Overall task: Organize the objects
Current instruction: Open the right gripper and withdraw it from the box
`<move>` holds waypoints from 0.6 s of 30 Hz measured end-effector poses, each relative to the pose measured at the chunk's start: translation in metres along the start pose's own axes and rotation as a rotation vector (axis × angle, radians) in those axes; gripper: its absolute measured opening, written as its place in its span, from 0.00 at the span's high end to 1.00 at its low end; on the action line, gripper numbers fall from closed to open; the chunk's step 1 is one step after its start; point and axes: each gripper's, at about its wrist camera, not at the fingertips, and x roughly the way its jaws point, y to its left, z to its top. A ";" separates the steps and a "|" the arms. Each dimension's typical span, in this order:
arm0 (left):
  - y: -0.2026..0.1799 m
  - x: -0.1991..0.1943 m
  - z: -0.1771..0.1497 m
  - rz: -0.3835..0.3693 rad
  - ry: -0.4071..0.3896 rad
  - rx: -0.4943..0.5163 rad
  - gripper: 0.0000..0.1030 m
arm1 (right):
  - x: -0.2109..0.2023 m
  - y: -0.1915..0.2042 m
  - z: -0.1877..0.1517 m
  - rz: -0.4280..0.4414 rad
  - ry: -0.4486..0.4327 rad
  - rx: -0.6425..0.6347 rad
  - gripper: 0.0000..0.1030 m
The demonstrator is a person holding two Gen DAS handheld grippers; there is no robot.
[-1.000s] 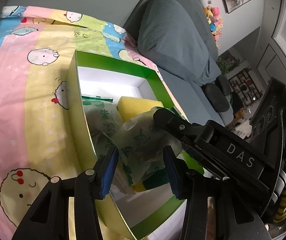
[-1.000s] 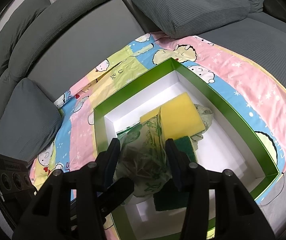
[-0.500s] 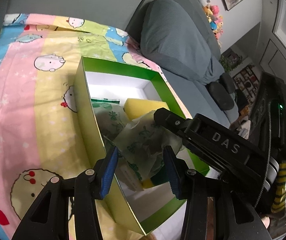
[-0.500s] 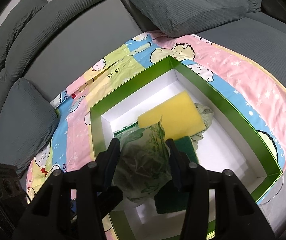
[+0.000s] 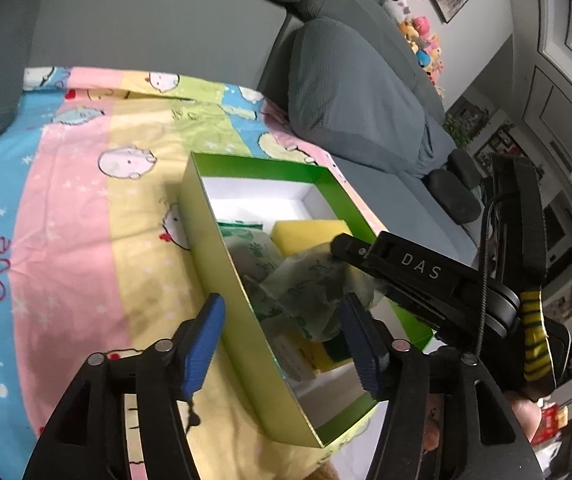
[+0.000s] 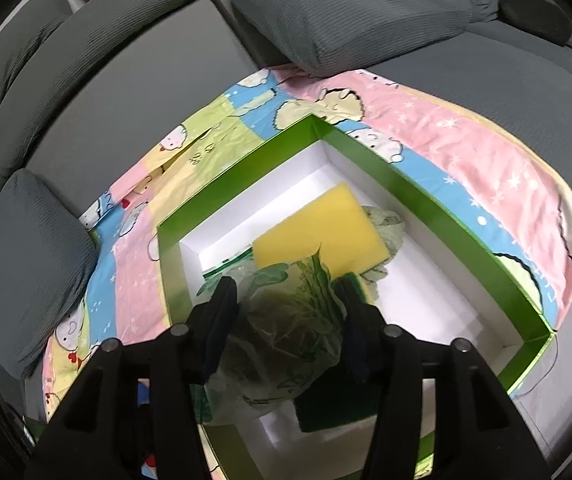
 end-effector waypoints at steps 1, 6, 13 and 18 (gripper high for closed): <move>0.000 -0.002 0.000 -0.002 -0.005 0.003 0.32 | -0.002 0.000 0.000 -0.012 -0.006 0.000 0.47; -0.001 -0.019 0.001 -0.033 -0.058 0.032 0.24 | -0.011 0.001 0.000 -0.077 -0.033 -0.010 0.39; 0.000 -0.039 0.001 -0.021 -0.113 0.064 0.17 | -0.023 0.007 -0.001 -0.068 -0.070 -0.019 0.33; 0.010 -0.050 0.001 -0.004 -0.135 0.051 0.17 | -0.037 0.012 -0.003 -0.033 -0.105 -0.019 0.24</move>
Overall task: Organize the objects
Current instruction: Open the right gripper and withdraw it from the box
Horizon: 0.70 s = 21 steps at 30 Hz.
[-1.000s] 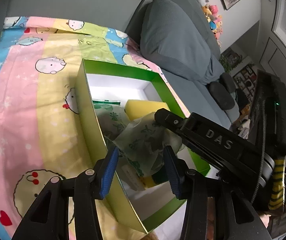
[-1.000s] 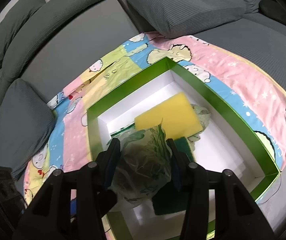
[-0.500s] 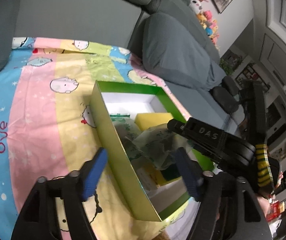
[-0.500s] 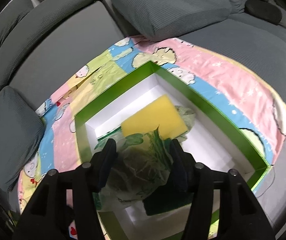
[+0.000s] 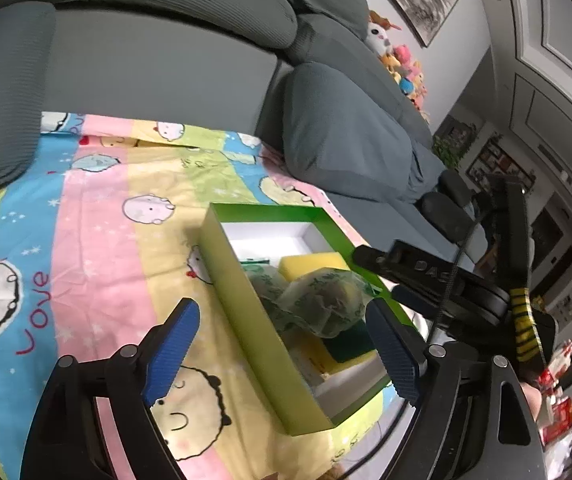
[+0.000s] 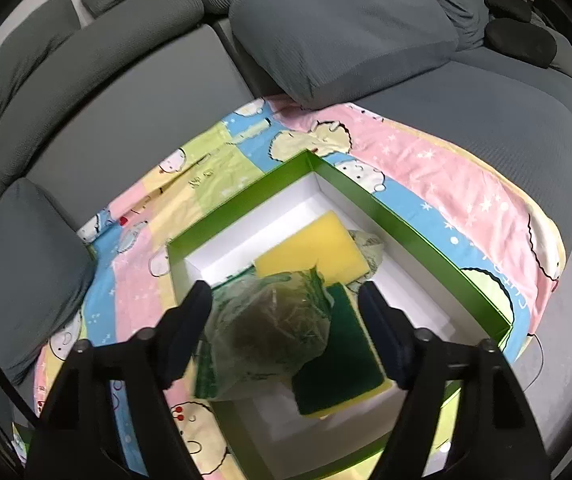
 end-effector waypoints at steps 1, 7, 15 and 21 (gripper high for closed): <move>0.002 -0.002 0.000 0.001 -0.004 -0.002 0.17 | -0.002 0.001 0.000 0.004 -0.006 -0.001 0.22; 0.012 -0.014 0.001 0.014 -0.020 -0.011 0.17 | -0.025 0.007 -0.002 0.019 -0.061 -0.009 0.17; 0.024 -0.028 0.002 -0.014 -0.050 -0.032 0.07 | -0.056 0.017 -0.006 0.018 -0.154 -0.020 0.05; 0.025 -0.038 0.002 -0.029 -0.070 -0.027 0.07 | -0.064 0.025 -0.010 -0.025 -0.179 -0.036 0.05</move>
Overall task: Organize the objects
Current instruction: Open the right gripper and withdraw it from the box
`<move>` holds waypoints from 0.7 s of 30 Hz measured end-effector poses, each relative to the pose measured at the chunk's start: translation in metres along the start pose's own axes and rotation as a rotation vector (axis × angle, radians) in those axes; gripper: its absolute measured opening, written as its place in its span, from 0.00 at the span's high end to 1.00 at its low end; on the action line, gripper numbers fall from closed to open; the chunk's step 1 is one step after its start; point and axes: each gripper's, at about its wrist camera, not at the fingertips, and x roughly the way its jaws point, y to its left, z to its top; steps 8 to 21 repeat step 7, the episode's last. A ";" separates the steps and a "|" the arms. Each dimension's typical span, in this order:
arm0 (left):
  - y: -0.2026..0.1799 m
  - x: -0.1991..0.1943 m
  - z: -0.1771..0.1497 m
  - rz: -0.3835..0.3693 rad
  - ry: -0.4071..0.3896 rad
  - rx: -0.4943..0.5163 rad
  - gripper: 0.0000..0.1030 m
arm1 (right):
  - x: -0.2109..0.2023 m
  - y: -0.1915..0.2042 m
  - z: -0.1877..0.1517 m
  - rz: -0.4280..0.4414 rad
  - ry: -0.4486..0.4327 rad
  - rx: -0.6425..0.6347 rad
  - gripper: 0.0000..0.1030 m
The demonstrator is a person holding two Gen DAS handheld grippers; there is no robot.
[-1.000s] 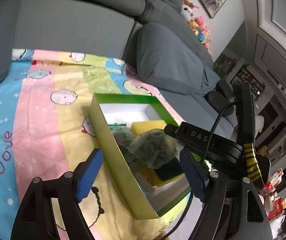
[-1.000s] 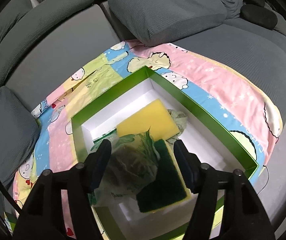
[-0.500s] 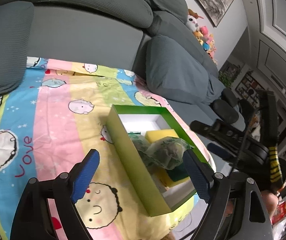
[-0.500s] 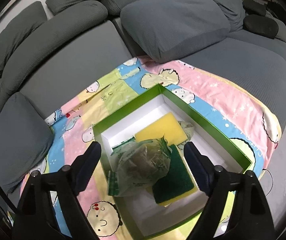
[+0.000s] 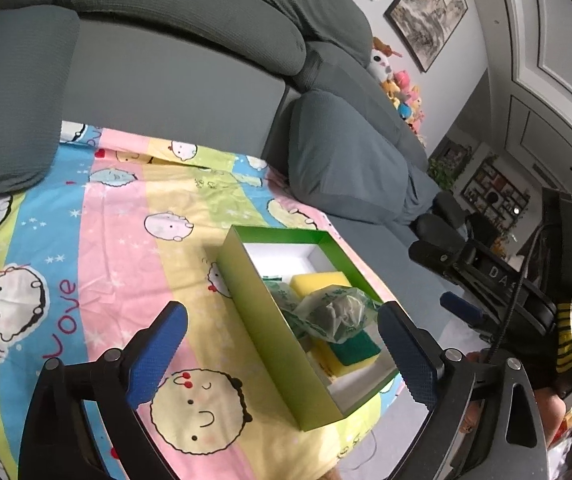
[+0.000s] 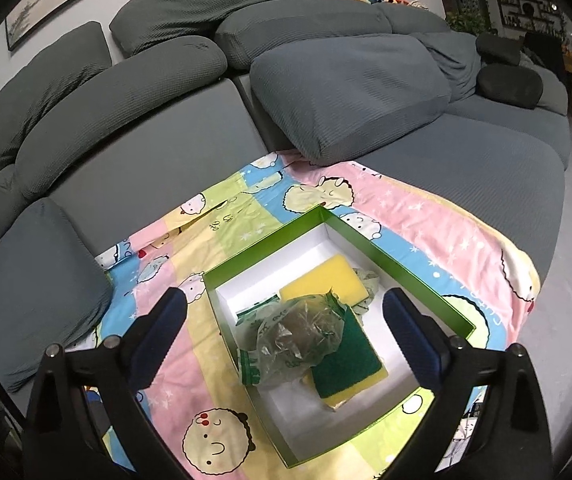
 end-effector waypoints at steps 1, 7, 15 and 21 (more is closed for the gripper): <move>0.001 -0.001 0.000 -0.001 -0.001 -0.003 0.07 | -0.001 0.001 0.000 -0.007 -0.001 0.000 0.05; 0.009 -0.007 0.001 0.006 -0.014 -0.017 0.07 | -0.002 0.004 -0.003 -0.061 -0.014 0.006 0.05; 0.009 -0.007 0.001 0.006 -0.014 -0.017 0.07 | -0.002 0.004 -0.003 -0.061 -0.014 0.006 0.05; 0.009 -0.007 0.001 0.006 -0.014 -0.017 0.07 | -0.002 0.004 -0.003 -0.061 -0.014 0.006 0.05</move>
